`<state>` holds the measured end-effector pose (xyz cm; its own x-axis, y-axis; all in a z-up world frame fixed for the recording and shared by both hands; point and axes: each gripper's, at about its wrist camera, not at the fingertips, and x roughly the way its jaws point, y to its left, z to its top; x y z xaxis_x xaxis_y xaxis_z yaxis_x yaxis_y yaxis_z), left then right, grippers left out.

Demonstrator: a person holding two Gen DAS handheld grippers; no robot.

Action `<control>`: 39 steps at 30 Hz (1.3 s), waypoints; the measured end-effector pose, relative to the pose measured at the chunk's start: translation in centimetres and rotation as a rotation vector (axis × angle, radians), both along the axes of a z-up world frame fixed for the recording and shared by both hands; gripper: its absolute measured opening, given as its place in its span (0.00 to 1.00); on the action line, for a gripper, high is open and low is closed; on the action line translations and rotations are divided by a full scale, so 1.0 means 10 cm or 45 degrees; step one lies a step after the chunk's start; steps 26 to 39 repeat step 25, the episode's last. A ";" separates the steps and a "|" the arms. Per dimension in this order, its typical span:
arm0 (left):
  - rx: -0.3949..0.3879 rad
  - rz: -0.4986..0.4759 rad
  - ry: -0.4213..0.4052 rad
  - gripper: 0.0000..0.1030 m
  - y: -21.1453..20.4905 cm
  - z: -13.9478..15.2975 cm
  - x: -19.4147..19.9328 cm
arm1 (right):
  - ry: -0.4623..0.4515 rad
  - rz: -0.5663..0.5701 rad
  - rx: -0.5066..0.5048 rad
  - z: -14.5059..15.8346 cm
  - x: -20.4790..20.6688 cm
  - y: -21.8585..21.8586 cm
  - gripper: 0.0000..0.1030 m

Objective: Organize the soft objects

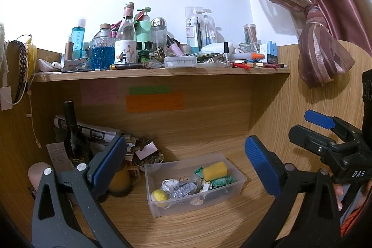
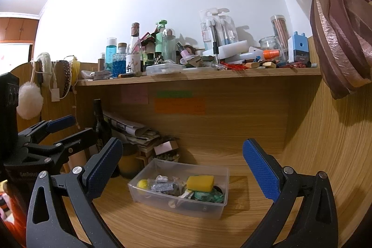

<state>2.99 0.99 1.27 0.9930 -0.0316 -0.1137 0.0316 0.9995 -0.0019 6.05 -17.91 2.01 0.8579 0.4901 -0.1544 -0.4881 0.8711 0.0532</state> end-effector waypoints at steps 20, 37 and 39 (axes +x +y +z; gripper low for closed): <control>-0.003 -0.041 0.015 1.00 0.02 -0.02 0.01 | 0.003 0.005 0.003 0.01 0.00 0.01 1.00; -0.013 -0.044 0.017 1.00 0.03 -0.02 0.01 | 0.008 0.006 -0.001 0.00 -0.01 0.04 1.00; -0.013 -0.044 0.017 1.00 0.03 -0.02 0.01 | 0.008 0.006 -0.001 0.00 -0.01 0.04 1.00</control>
